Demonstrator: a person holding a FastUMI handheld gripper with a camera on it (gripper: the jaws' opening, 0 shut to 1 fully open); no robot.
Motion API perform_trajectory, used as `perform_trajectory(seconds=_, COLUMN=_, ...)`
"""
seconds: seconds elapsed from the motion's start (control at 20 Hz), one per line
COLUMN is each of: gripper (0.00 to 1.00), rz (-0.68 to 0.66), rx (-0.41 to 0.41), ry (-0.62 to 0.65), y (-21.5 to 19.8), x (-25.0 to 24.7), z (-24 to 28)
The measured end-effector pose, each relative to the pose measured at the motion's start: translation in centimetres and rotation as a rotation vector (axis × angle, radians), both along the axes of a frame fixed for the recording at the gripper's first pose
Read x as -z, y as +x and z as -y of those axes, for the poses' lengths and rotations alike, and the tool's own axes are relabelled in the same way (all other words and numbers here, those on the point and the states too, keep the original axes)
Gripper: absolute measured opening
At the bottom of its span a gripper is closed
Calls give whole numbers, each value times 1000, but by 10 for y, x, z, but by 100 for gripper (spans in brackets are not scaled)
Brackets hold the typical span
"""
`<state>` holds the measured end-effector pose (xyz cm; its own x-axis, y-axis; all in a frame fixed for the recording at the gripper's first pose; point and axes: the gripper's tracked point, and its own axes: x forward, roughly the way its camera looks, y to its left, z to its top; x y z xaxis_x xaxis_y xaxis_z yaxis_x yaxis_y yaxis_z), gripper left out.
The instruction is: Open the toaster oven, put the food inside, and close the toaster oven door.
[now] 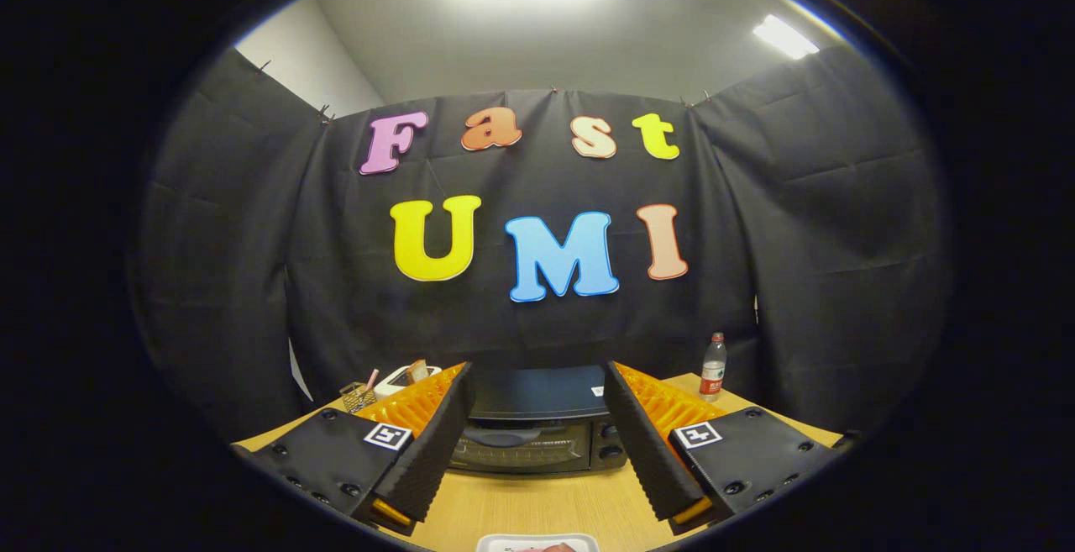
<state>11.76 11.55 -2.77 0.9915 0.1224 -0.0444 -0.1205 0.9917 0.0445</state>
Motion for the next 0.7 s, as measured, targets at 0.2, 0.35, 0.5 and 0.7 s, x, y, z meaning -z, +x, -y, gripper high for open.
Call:
perform_trajectory(seconds=0.2, gripper=98, rz=-32, rx=-31, ry=3, y=33, x=18, z=-22)
perform_trajectory(seconds=0.35, gripper=98, rz=-59, rx=-46, ry=5, y=55, x=34, z=-34)
perform_trajectory(seconds=0.5, gripper=98, rz=-86, rx=-55, ry=1, y=78, x=50, z=-43)
perform_trajectory(seconds=0.7, gripper=98, rz=-140, rx=-65, ry=3, y=104, x=78, z=-52)
